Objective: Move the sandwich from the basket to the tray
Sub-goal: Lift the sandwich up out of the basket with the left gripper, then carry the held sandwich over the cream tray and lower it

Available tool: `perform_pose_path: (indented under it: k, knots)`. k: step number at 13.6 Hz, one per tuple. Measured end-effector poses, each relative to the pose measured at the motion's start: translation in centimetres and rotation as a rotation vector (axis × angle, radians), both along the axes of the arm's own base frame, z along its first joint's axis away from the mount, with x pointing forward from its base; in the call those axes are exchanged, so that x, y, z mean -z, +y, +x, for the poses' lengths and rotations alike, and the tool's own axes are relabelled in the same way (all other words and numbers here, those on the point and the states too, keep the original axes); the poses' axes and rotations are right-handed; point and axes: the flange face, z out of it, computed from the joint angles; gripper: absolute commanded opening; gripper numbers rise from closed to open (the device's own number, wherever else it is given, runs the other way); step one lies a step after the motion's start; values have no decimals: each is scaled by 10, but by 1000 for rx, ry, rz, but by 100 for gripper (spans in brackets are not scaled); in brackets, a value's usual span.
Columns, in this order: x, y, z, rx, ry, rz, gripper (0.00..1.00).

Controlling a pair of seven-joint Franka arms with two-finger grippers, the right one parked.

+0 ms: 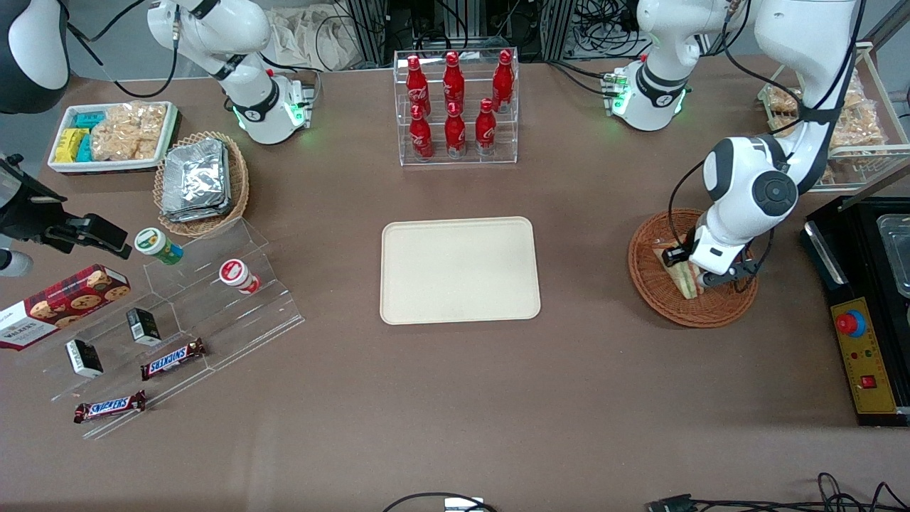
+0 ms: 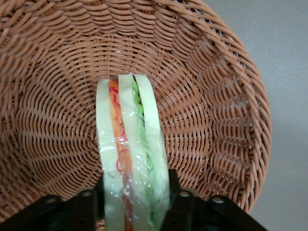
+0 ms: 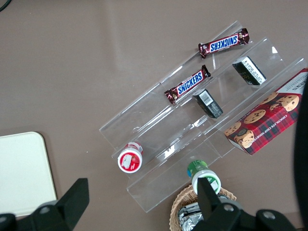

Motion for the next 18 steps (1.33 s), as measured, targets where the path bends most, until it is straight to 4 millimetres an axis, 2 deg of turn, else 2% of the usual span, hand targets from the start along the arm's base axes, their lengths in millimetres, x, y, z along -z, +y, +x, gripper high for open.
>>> perform_pose_path:
  k: [5, 7, 8, 10, 11, 15, 17, 18]
  knots:
    - [-3, 1, 0, 1, 9, 2, 0]
    - [-18, 1, 2, 2, 30, 6, 0]
    - [-32, 1, 4, 4, 41, 9, 0]
    - [-78, 2, 13, 19, 68, 16, 0]
    - [-110, 2, 20, 25, 86, 20, 0]
    - [-258, 2, 51, 77, 116, 20, 0]
    - [-308, 1, 56, 125, 107, 14, 0]
    - [-322, -3, 59, 153, 94, 12, 1]
